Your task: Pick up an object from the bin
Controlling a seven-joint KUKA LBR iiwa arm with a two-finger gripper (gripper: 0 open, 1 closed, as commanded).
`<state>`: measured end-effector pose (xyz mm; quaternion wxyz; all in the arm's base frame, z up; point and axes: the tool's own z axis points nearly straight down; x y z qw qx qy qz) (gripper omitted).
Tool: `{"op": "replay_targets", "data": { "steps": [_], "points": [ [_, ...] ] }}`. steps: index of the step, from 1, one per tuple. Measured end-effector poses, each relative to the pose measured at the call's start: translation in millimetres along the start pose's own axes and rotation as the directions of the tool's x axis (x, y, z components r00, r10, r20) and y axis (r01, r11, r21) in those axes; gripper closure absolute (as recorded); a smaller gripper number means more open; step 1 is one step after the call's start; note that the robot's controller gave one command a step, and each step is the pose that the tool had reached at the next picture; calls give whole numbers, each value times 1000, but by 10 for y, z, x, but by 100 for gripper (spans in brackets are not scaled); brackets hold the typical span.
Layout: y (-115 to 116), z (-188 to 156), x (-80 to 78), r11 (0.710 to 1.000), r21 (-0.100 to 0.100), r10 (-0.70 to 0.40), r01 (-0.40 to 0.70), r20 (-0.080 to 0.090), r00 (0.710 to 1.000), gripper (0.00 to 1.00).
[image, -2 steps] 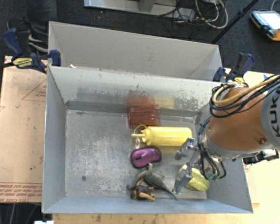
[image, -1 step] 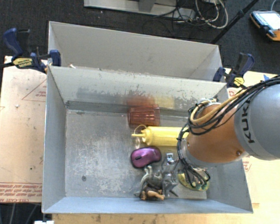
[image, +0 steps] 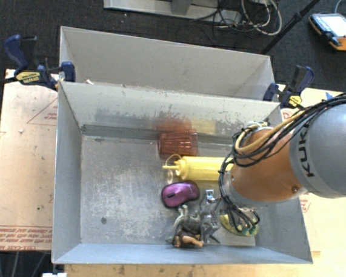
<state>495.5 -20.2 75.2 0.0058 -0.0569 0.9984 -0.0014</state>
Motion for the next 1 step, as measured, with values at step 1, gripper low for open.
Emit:
{"op": "replay_targets", "data": {
  "steps": [1],
  "points": [
    [200, -1305, 53, 1000, -4, -19, 19, -9, 1000, 100]
  ]
}}
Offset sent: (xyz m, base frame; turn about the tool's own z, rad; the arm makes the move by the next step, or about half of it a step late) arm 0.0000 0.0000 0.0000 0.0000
